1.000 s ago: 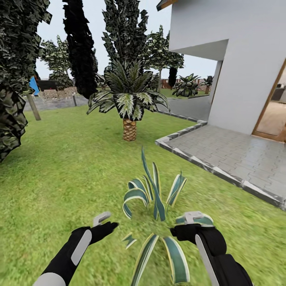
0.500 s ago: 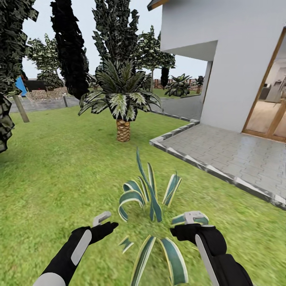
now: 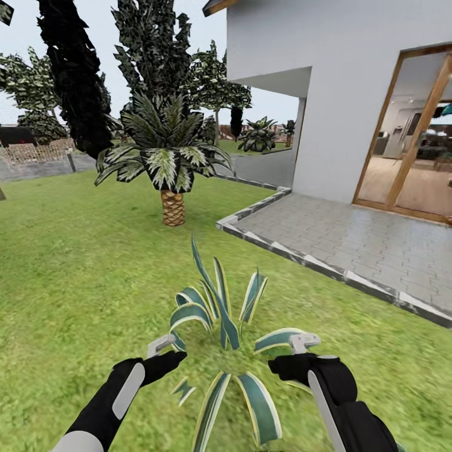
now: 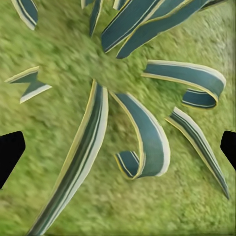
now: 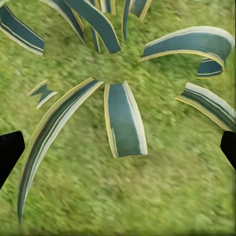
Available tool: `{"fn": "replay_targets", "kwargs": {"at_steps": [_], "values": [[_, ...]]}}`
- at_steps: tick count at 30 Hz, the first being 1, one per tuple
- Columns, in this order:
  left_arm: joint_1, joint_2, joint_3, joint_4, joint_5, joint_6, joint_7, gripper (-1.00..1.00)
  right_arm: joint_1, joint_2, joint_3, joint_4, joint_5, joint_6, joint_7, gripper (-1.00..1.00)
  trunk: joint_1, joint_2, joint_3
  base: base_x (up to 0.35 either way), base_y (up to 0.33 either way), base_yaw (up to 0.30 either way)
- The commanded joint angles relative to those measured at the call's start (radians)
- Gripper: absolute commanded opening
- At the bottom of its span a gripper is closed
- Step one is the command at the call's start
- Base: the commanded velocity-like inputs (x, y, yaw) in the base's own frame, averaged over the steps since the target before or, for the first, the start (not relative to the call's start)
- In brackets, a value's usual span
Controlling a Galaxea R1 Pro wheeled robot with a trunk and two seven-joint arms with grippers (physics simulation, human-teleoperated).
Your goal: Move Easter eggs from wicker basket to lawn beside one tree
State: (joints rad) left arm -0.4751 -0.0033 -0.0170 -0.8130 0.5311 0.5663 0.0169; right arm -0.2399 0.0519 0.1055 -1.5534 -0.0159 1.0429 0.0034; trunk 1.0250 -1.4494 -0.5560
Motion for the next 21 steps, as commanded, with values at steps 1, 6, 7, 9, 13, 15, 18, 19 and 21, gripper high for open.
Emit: {"fn": "replay_targets", "kwargs": {"at_steps": [1, 6, 7, 9, 13, 15, 18, 19, 21], "values": [[0.0, 0.0, 0.0, -0.002, 0.004, 0.004, 0.002, 1.0, -0.001, -0.001, 0.0, -0.001, -0.001, 0.004, 0.001, 1.0, 0.0, -0.001, -0.001, 0.0, 0.0, -0.263], [0.0, 0.0, 0.0, -0.002, 0.006, 0.005, -0.002, 1.0, -0.001, -0.002, 0.001, -0.001, -0.001, 0.004, 0.0, 1.0, 0.0, -0.001, -0.001, 0.0, 0.03, -0.119], [0.0, 0.0, 0.0, -0.002, 0.006, 0.006, -0.002, 1.0, -0.001, -0.003, 0.001, -0.001, -0.001, 0.004, 0.0, 1.0, 0.0, -0.001, -0.001, 0.0, 0.154, -0.023], [0.0, 0.0, 0.0, -0.002, 0.006, 0.006, -0.004, 1.0, -0.001, -0.003, 0.002, -0.001, -0.001, 0.004, 0.0, 1.0, 0.0, -0.001, -0.001, 0.0, 0.187, -0.011], [0.0, 0.0, 0.0, -0.002, 0.006, 0.006, -0.003, 1.0, -0.001, -0.003, 0.002, -0.001, -0.001, 0.004, 0.001, 1.0, 0.0, -0.001, -0.001, 0.0, 0.09, -0.004], [0.0, 0.0, 0.001, -0.002, 0.006, 0.006, -0.003, 1.0, -0.001, -0.003, 0.002, -0.001, -0.001, 0.004, 0.001, 1.0, 0.0, -0.001, -0.001, 0.0, 0.041, -0.002], [0.0, 0.0, 0.0, -0.002, 0.005, 0.005, -0.003, 1.0, -0.001, -0.003, 0.002, -0.001, -0.001, 0.004, 0.001, 1.0, 0.0, -0.001, -0.001, 0.0, 0.017, -0.001], [0.0, 0.0, 0.001, -0.002, 0.005, 0.005, -0.003, 1.0, -0.001, -0.003, 0.002, -0.001, -0.001, 0.004, 0.0, 1.0, 0.0, -0.001, -0.001, 0.0, 0.008, 0.0], [0.0, 0.0, 0.001, -0.002, 0.005, 0.005, -0.003, 1.0, -0.001, -0.003, 0.002, -0.001, -0.001, 0.004, 0.0, 1.0, 0.0, -0.001, -0.001, 0.0, 0.01, 0.0]]}}
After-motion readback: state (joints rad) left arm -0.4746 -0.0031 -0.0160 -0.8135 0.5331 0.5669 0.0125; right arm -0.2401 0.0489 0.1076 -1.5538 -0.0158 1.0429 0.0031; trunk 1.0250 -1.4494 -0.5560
